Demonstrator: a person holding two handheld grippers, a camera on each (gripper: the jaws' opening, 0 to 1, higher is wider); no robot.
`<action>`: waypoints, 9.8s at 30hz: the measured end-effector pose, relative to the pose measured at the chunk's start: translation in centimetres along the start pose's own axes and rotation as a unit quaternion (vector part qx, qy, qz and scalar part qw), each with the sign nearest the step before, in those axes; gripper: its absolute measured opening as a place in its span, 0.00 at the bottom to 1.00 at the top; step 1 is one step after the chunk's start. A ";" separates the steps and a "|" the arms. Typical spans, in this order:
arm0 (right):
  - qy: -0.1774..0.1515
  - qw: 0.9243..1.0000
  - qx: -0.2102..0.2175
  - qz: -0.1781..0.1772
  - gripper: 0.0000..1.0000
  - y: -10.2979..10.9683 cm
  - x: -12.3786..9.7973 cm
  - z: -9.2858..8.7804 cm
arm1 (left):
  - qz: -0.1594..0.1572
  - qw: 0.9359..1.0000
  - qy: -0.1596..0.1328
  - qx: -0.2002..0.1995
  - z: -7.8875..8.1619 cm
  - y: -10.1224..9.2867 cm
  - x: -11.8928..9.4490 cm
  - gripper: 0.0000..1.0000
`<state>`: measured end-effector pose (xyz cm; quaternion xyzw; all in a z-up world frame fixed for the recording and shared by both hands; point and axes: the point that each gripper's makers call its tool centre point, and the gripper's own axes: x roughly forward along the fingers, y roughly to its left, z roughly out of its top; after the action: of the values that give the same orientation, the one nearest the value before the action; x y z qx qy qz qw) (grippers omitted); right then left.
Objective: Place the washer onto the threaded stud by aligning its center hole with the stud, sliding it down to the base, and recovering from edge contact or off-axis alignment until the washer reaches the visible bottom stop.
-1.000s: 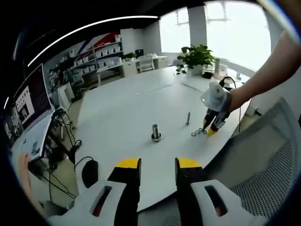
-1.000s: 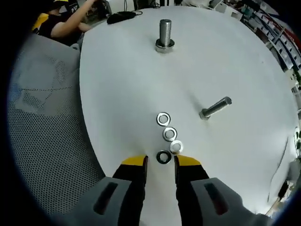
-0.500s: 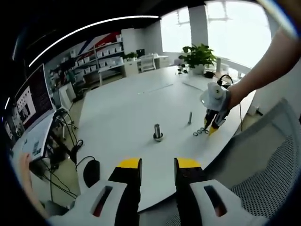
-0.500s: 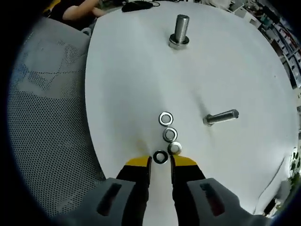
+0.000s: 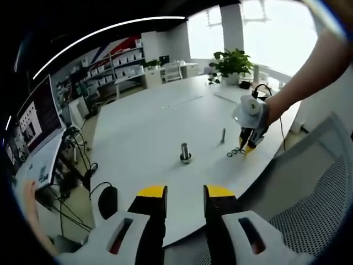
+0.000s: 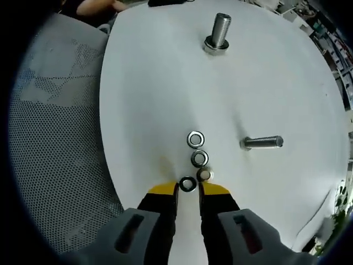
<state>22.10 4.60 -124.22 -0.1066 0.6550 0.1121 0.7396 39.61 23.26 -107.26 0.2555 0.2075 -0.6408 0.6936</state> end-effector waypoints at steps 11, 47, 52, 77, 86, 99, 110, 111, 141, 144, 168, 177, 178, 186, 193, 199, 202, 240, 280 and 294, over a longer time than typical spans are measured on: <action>0.014 1.000 0.000 -0.015 0.16 0.2 -0.2 0.2 | 0.003 1.000 0.001 -0.001 0.0 0.1 0.0 0.24; -0.070 0.993 0.084 -0.041 0.14 -1.3 -0.9 -0.4 | 0.002 1.000 0.006 0.006 0.0 -0.1 0.1 0.23; -0.076 0.993 0.078 -0.051 0.14 -1.7 -2.7 0.1 | 0.004 1.000 0.005 0.006 0.0 0.0 0.0 0.23; -0.117 0.988 0.031 -0.096 0.14 -7.4 -6.0 4.3 | -0.004 1.000 0.015 0.019 -0.3 -0.4 0.2 0.21; -0.110 0.989 0.023 -0.094 0.14 -7.6 -5.3 4.6 | -0.005 1.000 0.014 0.021 -0.3 -0.4 0.1 0.21; -0.117 0.988 0.023 -0.094 0.14 -7.4 -5.6 5.3 | -0.008 1.000 0.018 0.023 -0.4 -0.5 0.2 0.21; -0.115 0.989 0.018 -0.091 0.14 -7.3 -5.8 5.9 | -0.007 1.000 0.020 0.022 -0.6 -0.6 0.3 0.21; -0.115 0.989 0.017 -0.089 0.14 -7.6 -5.4 5.8 | -0.007 1.000 0.020 0.022 -0.6 -0.5 0.3 0.21; -0.072 0.995 0.030 -0.054 0.15 -8.3 -0.8 5.4 | -0.010 0.999 0.027 0.025 -0.8 -0.7 0.3 0.20; -0.068 0.996 0.034 -0.051 0.15 -8.1 -0.4 5.2 | -0.010 0.999 0.028 0.026 -0.8 -0.7 0.3 0.20; -0.060 0.995 0.061 -0.051 0.20 -7.9 -0.7 1.6 | -0.008 0.999 0.039 0.028 -1.2 -0.7 0.4 0.20; -0.056 0.995 0.073 -0.037 0.23 -5.9 -1.0 -0.7 | -0.001 0.999 0.041 0.026 -1.3 -0.3 0.4 0.20; -0.057 0.995 0.074 -0.034 0.23 -5.4 -1.2 -0.7 | 0.000 0.999 0.041 0.025 -1.3 -0.3 0.4 0.20; -0.067 0.997 0.025 -0.019 0.26 -3.3 -0.7 -0.4 | 0.005 0.999 0.039 0.025 -1.3 -0.1 0.4 0.20; -0.064 0.998 0.001 -0.006 0.28 -2.7 0.0 0.1 | 0.010 0.999 0.037 0.024 -1.2 0.2 0.3 0.20; -0.061 0.998 -0.017 0.000 0.26 -2.5 0.3 0.6 | 0.012 0.999 0.035 0.026 -1.1 0.1 0.3 0.20; -0.061 0.998 -0.011 0.004 0.26 -2.9 0.7 0.7 | 0.013 0.999 0.033 0.025 -1.0 0.2 0.2 0.20; -0.032 0.999 -0.029 0.001 0.14 -2.9 0.5 1.0 | 0.016 0.999 0.041 0.022 -1.3 0.4 0.3 0.20; -0.095 0.995 -0.024 0.001 0.25 0.5 0.4 3.5 | 0.013 0.999 0.037 0.024 -1.2 0.3 0.3 0.20; -0.098 0.994 -0.057 0.010 0.22 1.1 0.9 4.6 | 0.016 0.999 0.034 0.024 -1.1 0.4 0.3 0.20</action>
<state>26.17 7.08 -124.58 -0.1302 0.5734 0.1667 0.7915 40.08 23.74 -108.27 0.2967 0.2115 -0.6257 0.6897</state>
